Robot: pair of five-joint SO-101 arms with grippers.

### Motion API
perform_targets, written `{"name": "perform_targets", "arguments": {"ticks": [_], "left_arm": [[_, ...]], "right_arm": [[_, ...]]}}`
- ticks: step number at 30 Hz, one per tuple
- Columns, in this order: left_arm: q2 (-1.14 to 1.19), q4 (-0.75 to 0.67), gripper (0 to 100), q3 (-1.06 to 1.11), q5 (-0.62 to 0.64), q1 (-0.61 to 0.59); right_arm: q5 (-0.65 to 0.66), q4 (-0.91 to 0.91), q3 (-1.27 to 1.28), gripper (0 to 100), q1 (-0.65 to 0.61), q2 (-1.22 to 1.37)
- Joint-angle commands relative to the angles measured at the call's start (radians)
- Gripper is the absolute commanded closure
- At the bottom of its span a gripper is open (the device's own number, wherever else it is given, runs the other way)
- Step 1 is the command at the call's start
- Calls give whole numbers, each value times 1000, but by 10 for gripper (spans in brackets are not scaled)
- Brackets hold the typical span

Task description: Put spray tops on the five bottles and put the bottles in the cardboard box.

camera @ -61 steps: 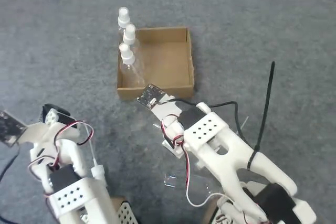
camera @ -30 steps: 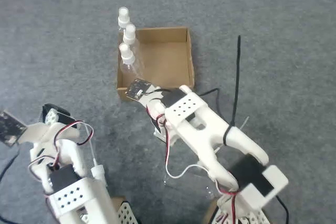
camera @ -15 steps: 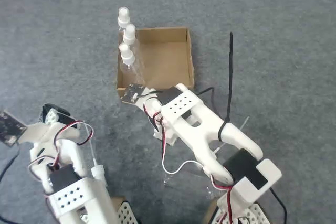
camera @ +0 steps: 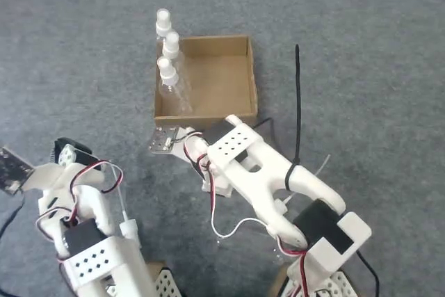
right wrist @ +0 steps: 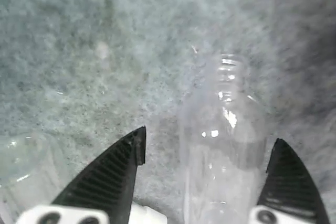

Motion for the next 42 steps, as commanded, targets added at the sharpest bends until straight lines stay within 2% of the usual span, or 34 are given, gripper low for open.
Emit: {"name": "perform_targets", "arguments": {"ticks": [1,3,11,18,21,34,42], "left_arm": [[-14,-35,985,-12,-11,2],[-14,-35,985,-12,-11,2],[-14,-35,985,-12,-11,2],[-14,-35,985,-12,-11,3],[-14,-35,985,-12,-11,3],[-12,-35,985,-12,-11,3],[-12,-35,985,-12,-11,3]], "right_arm": [[14,-24,-48,700,-5,-5],[14,-19,-48,716,-5,-5],[14,-19,-40,879,7,-7],[12,-10,-57,943,21,-19],[-5,31,-94,953,39,-19],[-255,326,-362,953,28,-21],[-272,403,-382,952,-22,-180]]}}
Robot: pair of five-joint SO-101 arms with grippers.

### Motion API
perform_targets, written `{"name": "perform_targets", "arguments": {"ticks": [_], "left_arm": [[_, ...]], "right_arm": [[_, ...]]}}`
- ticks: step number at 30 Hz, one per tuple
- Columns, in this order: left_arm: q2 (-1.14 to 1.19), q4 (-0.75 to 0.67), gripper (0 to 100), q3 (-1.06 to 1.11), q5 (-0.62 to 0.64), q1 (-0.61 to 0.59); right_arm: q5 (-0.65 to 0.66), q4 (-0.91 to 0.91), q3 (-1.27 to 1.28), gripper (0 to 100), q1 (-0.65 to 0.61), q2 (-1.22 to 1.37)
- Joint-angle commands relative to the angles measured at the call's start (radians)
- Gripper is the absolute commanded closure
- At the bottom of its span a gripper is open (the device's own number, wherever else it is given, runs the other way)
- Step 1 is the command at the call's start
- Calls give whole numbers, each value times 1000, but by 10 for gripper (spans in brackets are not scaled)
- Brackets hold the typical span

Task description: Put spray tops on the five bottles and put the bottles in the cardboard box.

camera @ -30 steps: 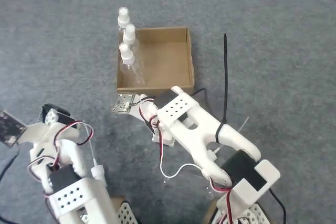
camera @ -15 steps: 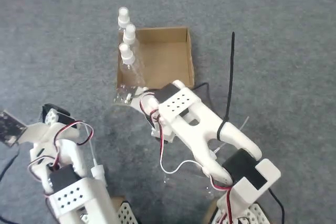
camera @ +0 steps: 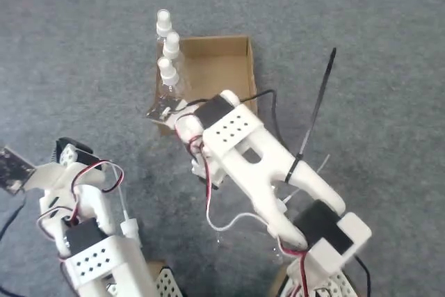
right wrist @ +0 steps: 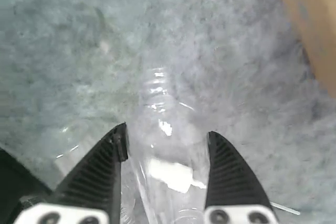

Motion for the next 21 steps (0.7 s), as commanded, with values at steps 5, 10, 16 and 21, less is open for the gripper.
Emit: {"name": "perform_targets", "arguments": {"ticks": [5,10,16,21], "left_arm": [[-12,-35,985,-12,-11,5],[-12,-32,985,-12,-11,6],[-12,-32,985,-12,-11,6],[-12,-32,985,-12,-11,6]], "right_arm": [[-23,7,-46,954,-4,-220],[-120,-79,51,954,-4,-254],[-126,-176,184,954,-2,-369],[-127,-226,278,954,-2,-461]]}}
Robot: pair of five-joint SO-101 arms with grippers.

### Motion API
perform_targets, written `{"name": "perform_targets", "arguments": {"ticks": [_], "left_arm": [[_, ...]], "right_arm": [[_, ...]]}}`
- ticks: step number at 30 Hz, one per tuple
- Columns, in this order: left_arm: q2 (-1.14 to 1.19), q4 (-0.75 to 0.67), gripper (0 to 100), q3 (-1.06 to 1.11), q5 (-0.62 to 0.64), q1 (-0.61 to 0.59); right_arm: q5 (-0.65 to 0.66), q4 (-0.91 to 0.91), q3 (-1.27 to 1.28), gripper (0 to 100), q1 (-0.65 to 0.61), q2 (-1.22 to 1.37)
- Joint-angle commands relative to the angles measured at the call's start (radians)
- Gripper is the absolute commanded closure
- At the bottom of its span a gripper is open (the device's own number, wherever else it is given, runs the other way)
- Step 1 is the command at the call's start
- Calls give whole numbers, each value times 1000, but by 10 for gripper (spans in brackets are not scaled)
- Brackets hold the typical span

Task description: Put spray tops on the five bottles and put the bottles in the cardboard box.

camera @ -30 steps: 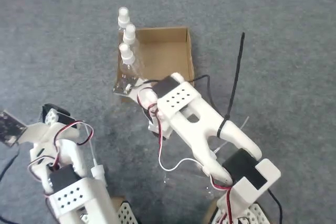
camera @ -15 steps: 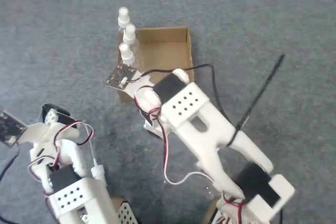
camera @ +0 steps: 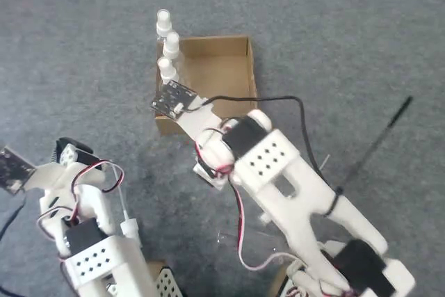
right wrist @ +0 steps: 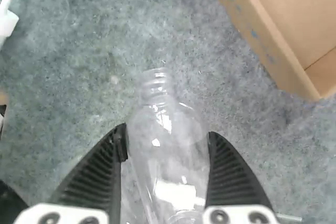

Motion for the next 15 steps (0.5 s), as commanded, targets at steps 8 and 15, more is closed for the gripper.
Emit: {"name": "perform_targets", "arguments": {"ticks": [8,15], "left_arm": [[-12,-31,985,-12,-11,6],[-12,-31,987,-25,-87,6]], "right_arm": [[-17,-185,161,954,133,-203],[-17,-306,287,954,217,-303]]}}
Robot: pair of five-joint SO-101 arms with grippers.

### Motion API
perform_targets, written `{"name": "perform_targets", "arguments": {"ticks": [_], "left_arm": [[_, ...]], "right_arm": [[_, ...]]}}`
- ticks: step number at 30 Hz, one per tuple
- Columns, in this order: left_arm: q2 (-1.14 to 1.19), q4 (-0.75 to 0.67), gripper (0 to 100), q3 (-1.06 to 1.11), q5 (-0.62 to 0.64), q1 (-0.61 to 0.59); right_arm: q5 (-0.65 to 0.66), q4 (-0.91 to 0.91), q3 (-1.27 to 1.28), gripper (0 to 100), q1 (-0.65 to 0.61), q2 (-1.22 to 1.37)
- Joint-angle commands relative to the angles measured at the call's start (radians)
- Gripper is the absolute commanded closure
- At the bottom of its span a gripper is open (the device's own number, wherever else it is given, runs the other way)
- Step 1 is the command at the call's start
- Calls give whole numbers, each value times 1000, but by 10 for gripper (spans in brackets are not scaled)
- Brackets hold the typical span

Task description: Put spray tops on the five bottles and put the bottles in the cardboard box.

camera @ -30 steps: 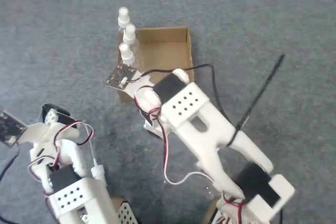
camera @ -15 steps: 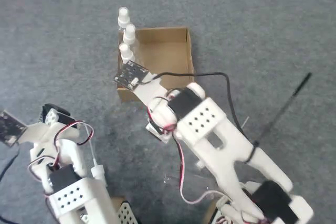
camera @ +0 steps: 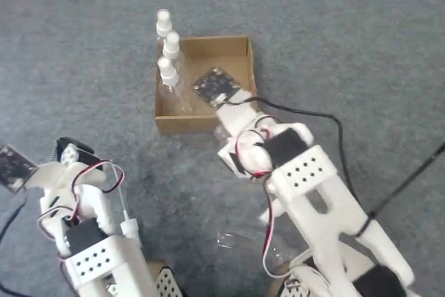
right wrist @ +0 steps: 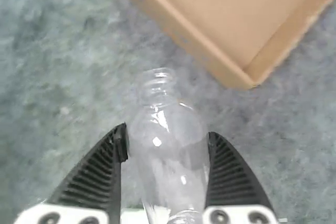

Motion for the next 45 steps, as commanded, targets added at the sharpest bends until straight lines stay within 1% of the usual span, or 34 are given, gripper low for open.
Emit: {"name": "perform_targets", "arguments": {"ticks": [1,3,7,9,12,14,17,19,21,22,28,30,34,37,40,45], "left_arm": [[-11,-23,987,-35,-49,2],[-11,32,986,-68,-49,2],[-6,224,985,-197,-52,2],[-5,331,985,-272,-87,17],[-3,474,986,-352,-176,92],[-3,531,987,-384,-195,118],[-2,600,985,-420,-209,120],[-2,647,984,-426,-276,121],[-2,694,984,-418,-371,121],[-2,707,984,-410,-407,121],[32,694,984,-407,-430,123],[115,694,984,-429,-454,141],[385,683,987,-507,-456,184],[560,681,987,-568,-425,187],[666,684,987,-593,-413,184],[763,683,985,-596,-411,183]], "right_arm": [[-11,-62,21,954,30,-90],[-11,-74,41,954,30,-108],[-11,-99,77,954,30,-128],[-11,-114,87,954,30,-125],[-11,-116,87,953,30,-119],[-11,-113,89,953,30,-119],[-11,-111,89,953,30,-117],[-11,-111,89,951,30,-117],[-11,-111,89,951,31,-117],[-11,-113,89,951,31,-117],[-9,-117,100,950,31,-116],[-9,-117,101,950,31,-116],[-9,-117,101,950,31,-117],[-9,-117,104,950,31,-117],[-9,-116,104,950,31,-117],[-9,-116,106,950,30,-117]]}}
